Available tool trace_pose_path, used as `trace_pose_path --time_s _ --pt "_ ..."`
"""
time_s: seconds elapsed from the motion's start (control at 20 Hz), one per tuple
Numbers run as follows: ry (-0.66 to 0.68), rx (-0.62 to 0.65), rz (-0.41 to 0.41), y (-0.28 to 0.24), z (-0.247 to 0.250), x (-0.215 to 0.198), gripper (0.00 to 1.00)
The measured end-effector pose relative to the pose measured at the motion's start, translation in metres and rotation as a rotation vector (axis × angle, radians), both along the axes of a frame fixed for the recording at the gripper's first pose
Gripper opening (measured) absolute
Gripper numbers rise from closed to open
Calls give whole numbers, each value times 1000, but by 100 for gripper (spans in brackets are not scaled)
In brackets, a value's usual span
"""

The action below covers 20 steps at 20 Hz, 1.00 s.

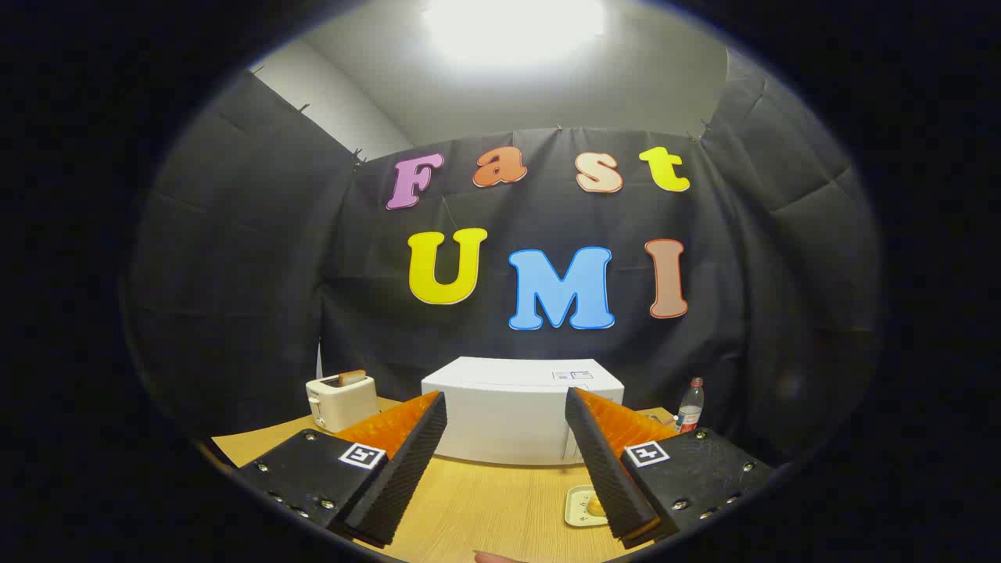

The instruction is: Open the microwave, put the food inside, and close the microwave door.

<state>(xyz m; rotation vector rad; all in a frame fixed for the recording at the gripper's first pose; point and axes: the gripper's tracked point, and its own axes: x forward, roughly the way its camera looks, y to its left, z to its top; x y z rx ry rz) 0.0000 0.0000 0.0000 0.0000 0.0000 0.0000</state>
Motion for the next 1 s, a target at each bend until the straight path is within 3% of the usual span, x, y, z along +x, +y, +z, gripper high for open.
trace_pose_path --time_s 1.0 --pt "74 -9 -43 -26 -42 44 96"
